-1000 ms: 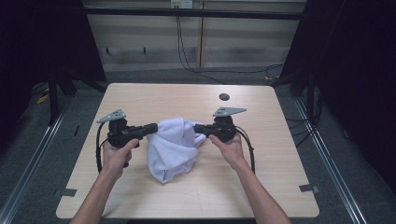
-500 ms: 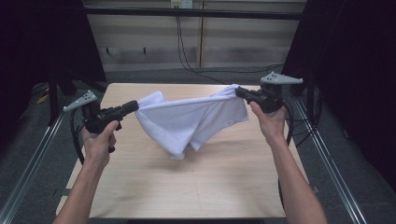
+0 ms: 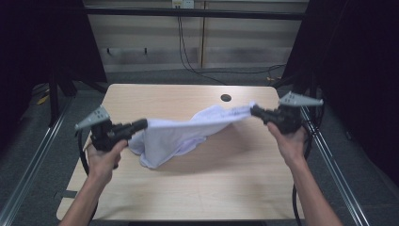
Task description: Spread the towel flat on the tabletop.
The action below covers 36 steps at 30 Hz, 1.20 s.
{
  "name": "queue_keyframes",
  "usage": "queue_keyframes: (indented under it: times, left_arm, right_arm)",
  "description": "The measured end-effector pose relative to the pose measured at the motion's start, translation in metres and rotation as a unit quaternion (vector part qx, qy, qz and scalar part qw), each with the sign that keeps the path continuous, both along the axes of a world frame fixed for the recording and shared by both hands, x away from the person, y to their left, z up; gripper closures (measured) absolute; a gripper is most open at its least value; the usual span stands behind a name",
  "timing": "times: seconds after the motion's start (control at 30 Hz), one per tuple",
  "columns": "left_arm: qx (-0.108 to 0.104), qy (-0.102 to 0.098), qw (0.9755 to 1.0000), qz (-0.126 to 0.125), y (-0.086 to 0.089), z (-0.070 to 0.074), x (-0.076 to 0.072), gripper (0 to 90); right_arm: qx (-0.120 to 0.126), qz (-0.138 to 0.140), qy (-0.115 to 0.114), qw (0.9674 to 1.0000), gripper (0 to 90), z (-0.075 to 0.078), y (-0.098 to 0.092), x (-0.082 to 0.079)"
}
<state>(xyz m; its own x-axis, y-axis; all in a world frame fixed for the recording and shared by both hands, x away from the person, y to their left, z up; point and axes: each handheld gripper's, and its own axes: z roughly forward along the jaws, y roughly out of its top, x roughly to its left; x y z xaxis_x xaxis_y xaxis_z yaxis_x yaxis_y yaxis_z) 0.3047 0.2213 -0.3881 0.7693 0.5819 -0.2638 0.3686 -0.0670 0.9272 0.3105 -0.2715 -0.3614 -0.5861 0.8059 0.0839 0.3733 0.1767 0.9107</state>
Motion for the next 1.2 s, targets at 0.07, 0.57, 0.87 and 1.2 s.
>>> queue_keyframes:
  times: [0.07, 0.57, 0.87, 1.2]
  left_arm:
    - [0.018, 0.020, 0.9995, -0.014, -0.003, -0.020, -0.013, 88.5]
    - [0.054, 0.068, 0.9924, -0.088, -0.006, -0.060, -0.058, 72.8]
    - [0.081, 0.047, 0.9949, 0.037, 0.005, -0.063, 0.007, 52.4]
    - [0.135, 0.122, 0.9833, 0.003, -0.004, -0.105, 0.029, 49.4]
  right_arm:
    - [-0.011, 0.006, 0.025, 0.9996, 87.6, -0.024, -0.002, -0.012]
    - [-0.008, 0.030, 0.136, 0.9902, 60.8, -0.103, -0.015, -0.087]
    - [-0.038, 0.034, 0.137, 0.9892, 48.6, -0.106, 0.018, -0.070]
    - [-0.052, 0.087, 0.159, 0.9821, 45.1, -0.123, 0.055, -0.054]
